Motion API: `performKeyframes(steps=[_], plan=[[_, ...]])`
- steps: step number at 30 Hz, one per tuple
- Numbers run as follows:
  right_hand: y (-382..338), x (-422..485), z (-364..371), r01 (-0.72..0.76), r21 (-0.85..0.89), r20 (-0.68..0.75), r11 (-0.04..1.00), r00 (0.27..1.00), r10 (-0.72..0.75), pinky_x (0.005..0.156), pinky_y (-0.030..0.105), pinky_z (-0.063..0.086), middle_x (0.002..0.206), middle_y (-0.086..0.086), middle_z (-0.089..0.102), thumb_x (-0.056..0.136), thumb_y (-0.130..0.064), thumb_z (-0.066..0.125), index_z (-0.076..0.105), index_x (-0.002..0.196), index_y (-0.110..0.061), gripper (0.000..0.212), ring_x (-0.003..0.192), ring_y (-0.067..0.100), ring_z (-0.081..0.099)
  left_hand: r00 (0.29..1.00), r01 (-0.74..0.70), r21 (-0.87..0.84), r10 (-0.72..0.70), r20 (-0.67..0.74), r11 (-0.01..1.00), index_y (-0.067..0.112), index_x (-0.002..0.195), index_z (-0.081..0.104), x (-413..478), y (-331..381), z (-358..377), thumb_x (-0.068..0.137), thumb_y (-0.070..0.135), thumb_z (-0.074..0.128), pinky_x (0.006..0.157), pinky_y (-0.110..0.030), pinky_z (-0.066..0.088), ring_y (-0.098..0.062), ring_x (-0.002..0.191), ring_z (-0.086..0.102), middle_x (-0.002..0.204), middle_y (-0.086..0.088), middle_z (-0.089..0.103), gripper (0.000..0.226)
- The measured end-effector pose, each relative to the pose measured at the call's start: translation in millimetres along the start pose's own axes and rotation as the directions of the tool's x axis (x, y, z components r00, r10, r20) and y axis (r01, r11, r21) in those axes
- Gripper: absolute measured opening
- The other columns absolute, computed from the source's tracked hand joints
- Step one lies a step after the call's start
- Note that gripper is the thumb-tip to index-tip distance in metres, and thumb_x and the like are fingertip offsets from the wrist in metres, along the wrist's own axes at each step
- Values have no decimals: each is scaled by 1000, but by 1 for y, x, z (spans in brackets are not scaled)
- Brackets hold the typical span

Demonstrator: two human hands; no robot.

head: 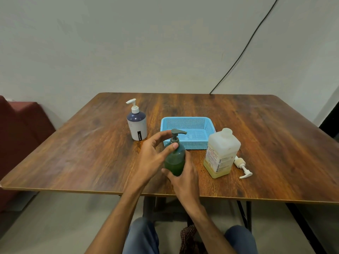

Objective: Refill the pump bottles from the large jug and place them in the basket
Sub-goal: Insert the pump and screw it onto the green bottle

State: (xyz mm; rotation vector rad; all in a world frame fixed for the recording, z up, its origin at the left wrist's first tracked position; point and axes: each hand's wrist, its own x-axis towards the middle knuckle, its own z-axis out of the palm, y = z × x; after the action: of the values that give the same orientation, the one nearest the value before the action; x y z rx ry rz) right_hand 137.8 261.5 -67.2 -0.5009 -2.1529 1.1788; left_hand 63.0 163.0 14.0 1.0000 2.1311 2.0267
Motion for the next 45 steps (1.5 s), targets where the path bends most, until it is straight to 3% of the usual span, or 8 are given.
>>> performKeyframes(steps=[3,8,13,19,25,28,38,45], plan=[[0,0,0,-10,2,7,1000,1000,10,103,42,51,137,-17,51,73,-43,85,33,141,-44,86,129,4,49,979,-93,94,108,-174,991,14,119,70,-8,0,12,82,16,84,97,-26,54,-8,113,67,115,6,74,40],[1,0,1,-10,6,6,1000,1000,10,102,42,51,137,-15,52,72,-42,84,34,141,-41,85,128,6,50,971,-79,138,108,-214,987,11,113,75,-4,-4,18,77,14,87,92,-29,59,-5,106,70,110,4,76,38],[0,0,1,10,6,-7,1000,1000,-10,103,38,51,136,-16,52,72,-40,87,36,142,-39,87,128,2,48,990,-47,57,54,-133,997,19,105,76,4,-3,8,75,9,87,92,-34,60,-9,102,73,104,6,78,33],[-1,0,0,15,9,-10,1000,1000,-15,102,39,51,136,-16,51,73,-43,86,36,142,-38,86,128,3,49,1000,2,-18,-2,-9,1000,6,113,75,12,-7,-2,79,7,83,100,-52,55,-19,114,70,114,-3,76,35],[-1,1,1,-11,-2,4,1000,1000,11,104,43,51,140,-13,51,73,-39,84,31,144,-41,88,131,8,49,990,-27,-49,19,-141,998,9,124,70,-5,-9,17,77,14,86,98,-36,56,-13,118,68,121,2,74,50],[0,1,1,-11,8,9,1000,1000,11,103,42,52,139,-14,51,73,-39,84,31,144,-43,89,130,7,50,985,-20,-51,11,-174,999,5,118,73,-4,-7,21,78,8,84,93,-31,59,-11,111,71,115,1,76,41],[0,-2,2,3,-1,-8,1000,1000,-3,101,40,52,137,-15,53,74,-45,84,35,145,-36,87,127,3,50,999,33,-51,-30,43,998,1,117,72,13,-8,0,86,5,75,90,-29,60,-16,113,71,118,-6,75,32],[-4,-2,-1,-10,-1,-11,1000,1000,10,99,38,54,135,-13,54,76,-40,83,36,144,-38,82,126,4,52,1000,31,-78,-32,-1,996,6,129,67,0,-16,6,87,11,76,102,-36,55,-15,124,64,129,-1,71,44]])
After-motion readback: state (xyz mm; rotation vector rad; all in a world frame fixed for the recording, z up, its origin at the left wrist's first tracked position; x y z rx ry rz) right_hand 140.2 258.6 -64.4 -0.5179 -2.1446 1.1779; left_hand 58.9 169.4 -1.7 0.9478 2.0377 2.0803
